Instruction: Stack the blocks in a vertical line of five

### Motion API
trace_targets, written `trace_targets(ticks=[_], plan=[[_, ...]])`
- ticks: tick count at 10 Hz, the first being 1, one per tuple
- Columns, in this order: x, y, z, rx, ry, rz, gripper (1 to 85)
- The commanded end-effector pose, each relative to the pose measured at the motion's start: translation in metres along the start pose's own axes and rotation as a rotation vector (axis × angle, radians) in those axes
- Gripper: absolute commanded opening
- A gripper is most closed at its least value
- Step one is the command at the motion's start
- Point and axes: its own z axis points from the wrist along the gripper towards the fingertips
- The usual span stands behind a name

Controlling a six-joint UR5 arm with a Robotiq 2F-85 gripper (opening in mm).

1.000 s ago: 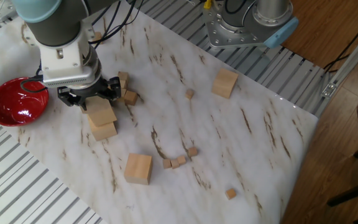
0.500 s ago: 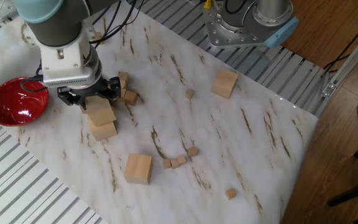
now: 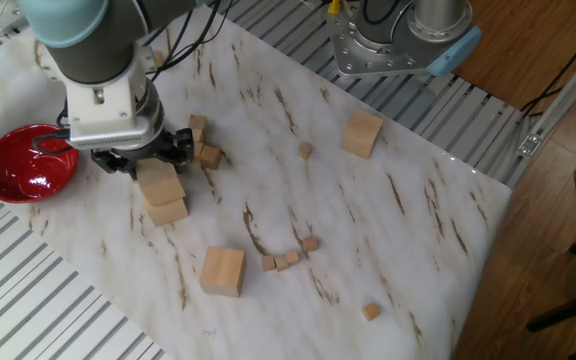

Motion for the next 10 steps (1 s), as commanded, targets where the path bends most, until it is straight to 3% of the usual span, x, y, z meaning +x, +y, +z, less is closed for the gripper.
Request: trace_targets(ticks=[1, 10], plan=[[-0.0033, -0.001, 0.0004, -0.007, -0.008, 0.004, 1.0], [-0.0036, -0.0012, 0.0008, -0.011, -0.007, 0.012, 1.0]])
